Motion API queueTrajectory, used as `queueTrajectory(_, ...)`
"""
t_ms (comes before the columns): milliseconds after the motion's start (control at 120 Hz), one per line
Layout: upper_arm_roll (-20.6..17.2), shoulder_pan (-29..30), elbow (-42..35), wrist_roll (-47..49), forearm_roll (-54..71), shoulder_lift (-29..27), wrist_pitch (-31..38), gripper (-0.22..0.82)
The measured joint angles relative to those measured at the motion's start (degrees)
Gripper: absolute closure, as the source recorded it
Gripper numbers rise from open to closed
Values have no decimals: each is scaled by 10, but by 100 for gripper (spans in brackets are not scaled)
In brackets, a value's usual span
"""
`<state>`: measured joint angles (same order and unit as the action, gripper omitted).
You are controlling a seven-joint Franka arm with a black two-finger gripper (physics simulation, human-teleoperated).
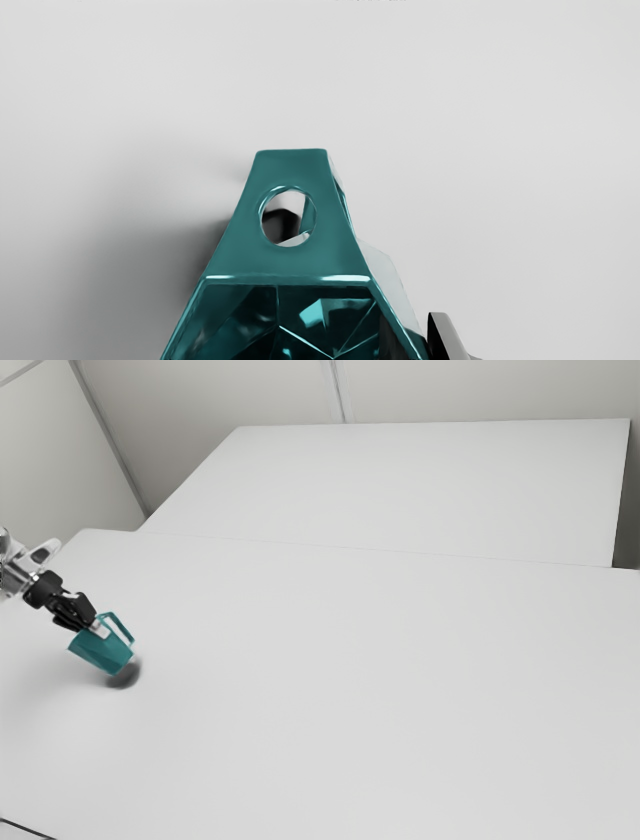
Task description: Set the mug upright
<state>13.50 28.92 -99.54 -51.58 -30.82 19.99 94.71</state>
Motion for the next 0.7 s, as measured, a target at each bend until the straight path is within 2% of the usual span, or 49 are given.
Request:
queueTrajectory(158, -27, -36, -48, 36, 43, -48, 55, 77)
queueTrajectory(333, -54, -100, -134, 103, 109, -117, 155, 77)
queueTrajectory(450, -57, -151, -166, 167, 169, -153, 205, 77)
queueTrajectory(700, -102, -200, -243, 326, 254, -218, 276, 77)
